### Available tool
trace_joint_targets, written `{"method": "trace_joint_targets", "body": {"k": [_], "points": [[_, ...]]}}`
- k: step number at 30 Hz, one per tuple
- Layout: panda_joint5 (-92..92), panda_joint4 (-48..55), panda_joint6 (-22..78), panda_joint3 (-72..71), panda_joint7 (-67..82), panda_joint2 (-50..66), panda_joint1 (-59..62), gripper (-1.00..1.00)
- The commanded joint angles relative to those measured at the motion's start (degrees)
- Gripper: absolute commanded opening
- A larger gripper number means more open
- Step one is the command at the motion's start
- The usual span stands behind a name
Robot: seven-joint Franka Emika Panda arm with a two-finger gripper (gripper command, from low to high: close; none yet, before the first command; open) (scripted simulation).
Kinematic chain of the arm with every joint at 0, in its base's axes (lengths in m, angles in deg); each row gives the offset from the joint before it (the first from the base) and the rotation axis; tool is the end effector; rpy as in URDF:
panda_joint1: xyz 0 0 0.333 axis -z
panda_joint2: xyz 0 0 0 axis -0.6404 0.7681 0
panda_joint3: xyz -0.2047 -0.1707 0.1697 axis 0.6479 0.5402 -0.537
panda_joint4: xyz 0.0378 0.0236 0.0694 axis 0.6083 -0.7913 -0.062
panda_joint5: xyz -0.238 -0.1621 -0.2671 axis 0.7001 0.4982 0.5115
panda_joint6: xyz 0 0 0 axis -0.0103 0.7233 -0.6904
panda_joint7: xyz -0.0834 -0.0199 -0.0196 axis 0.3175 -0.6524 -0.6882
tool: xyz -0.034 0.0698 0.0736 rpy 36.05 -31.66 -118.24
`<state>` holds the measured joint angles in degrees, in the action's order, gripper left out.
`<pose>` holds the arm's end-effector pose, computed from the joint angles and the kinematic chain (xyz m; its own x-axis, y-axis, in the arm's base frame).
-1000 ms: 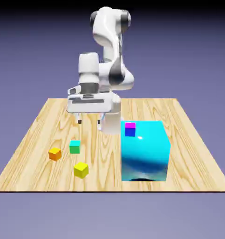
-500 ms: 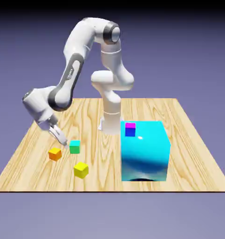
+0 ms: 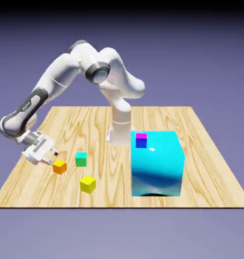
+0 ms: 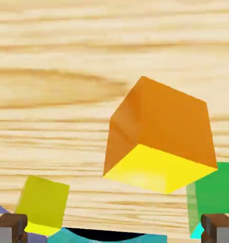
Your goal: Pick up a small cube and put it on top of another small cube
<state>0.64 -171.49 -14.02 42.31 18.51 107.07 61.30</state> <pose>0.2838 -0.4331 0.1325 -0.7251 -0.2437 -0.6441 -0.6593 0.5158 0.5471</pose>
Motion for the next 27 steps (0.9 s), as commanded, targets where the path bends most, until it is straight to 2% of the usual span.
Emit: {"method": "trace_joint_targets", "body": {"k": [1, 6, 16, 20, 21, 25, 27], "points": [[-1.46, 1.3, 2.45, 1.17, -0.09, 2.08, 0.54, 0.0], [-8.76, 7.81, 14.67, 7.0, -0.52, 12.46, 3.23, 0.0], [-29.88, 4.39, 38.19, 16.69, -0.4, 30.21, -2.23, 0.0], [-33.51, -0.62, 34.66, 13.25, -0.26, 30.14, -7.89, 0.0], [-33.52, -0.62, 34.65, 13.25, -0.26, 30.14, -7.89, -1.0], [-29.3, 4.72, 37.96, 16.14, -0.57, 29.9, -2.22, -1.0], [-24.98, 7.1, 36.16, 11.98, -1.86, 27.54, -2.16, -1.0]]}}
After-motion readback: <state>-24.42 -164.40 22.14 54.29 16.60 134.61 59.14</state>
